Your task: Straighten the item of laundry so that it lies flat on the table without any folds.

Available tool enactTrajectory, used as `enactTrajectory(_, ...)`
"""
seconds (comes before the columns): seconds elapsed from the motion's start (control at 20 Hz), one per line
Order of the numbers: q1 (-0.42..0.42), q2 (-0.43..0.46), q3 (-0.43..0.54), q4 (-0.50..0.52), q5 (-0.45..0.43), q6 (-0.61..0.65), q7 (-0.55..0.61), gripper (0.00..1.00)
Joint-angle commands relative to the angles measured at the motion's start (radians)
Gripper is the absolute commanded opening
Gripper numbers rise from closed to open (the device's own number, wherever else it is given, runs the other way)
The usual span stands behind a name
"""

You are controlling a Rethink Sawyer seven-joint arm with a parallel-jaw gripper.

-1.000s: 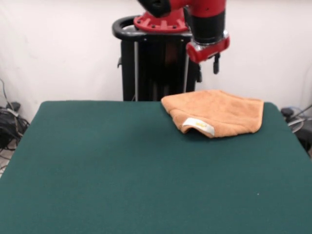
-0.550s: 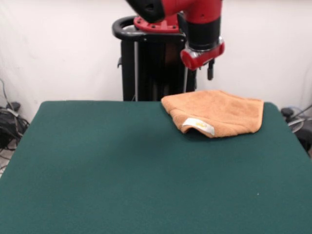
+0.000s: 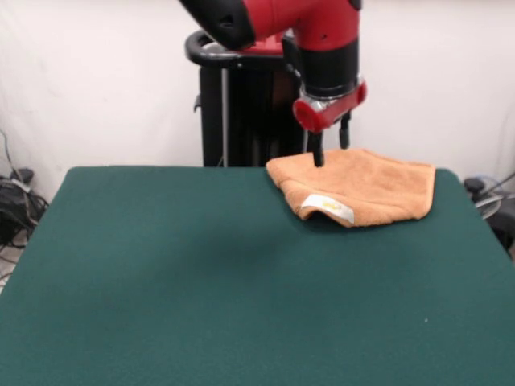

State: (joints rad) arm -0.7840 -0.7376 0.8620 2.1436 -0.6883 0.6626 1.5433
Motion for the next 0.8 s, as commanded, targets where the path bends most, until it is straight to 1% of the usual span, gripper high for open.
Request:
enactTrajectory(0.05, -0.011, 0.043, 0.03, -0.1, -0.125, -0.051, -0.173, 1.0)
enactTrajectory(0.3, -0.005, 0.093, -0.003, -0.13, -0.22, -0.051, -0.199, 1.0)
enactTrajectory(0.45, -0.003, 0.1, -0.002, -0.13, -0.249, -0.048, -0.188, 1.0)
enactTrajectory(0.65, 0.013, 0.136, -0.019, -0.143, -0.309, -0.079, -0.149, 1.0)
enactTrajectory(0.8, 0.023, 0.175, -0.021, -0.139, -0.36, -0.15, -0.108, 1.0)
